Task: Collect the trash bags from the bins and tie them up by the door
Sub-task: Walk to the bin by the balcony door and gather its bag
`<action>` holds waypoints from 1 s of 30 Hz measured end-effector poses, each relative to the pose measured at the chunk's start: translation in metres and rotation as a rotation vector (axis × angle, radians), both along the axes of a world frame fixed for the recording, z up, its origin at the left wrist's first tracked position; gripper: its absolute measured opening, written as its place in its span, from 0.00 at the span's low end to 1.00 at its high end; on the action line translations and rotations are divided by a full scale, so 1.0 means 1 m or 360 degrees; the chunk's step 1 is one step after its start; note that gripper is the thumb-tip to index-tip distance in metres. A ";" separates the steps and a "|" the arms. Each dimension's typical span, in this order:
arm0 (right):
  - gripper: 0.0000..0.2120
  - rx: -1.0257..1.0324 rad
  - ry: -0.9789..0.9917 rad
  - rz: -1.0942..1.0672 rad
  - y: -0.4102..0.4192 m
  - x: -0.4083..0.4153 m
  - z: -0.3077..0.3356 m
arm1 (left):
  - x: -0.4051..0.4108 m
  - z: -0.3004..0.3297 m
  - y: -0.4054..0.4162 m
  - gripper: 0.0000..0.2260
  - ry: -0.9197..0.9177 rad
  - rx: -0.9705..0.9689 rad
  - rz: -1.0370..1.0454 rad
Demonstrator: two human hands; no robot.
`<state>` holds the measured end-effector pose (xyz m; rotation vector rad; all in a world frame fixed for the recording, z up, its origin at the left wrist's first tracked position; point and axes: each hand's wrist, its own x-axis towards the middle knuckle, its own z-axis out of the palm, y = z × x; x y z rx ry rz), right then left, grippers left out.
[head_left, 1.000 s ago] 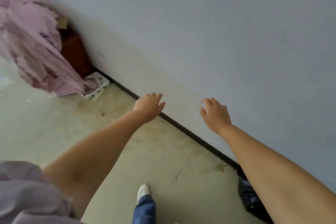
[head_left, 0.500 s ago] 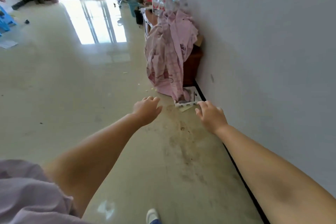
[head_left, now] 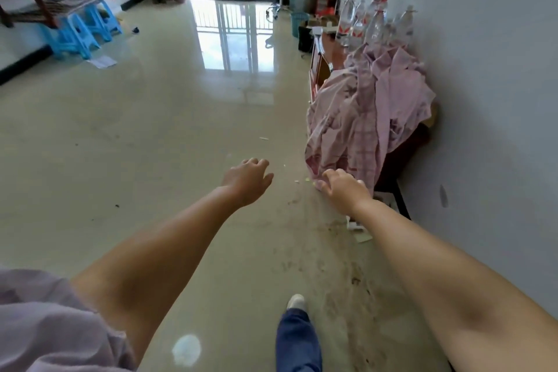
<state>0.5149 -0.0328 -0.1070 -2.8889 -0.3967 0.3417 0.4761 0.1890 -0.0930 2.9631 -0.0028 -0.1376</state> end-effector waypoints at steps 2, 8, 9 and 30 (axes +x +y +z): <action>0.20 -0.0040 0.0079 0.0054 0.016 0.056 -0.004 | 0.052 -0.002 0.014 0.20 -0.0002 -0.0003 0.0042; 0.20 -0.0064 0.0122 0.0167 0.069 0.231 0.002 | 0.202 0.004 0.063 0.20 0.0051 -0.0032 0.0209; 0.20 -0.0075 0.0144 0.0196 0.079 0.259 0.001 | 0.225 0.006 0.072 0.20 0.0049 -0.0038 0.0229; 0.21 -0.0071 0.0153 0.0137 0.312 0.818 -0.003 | 0.794 0.009 0.303 0.20 0.0088 -0.0120 0.0200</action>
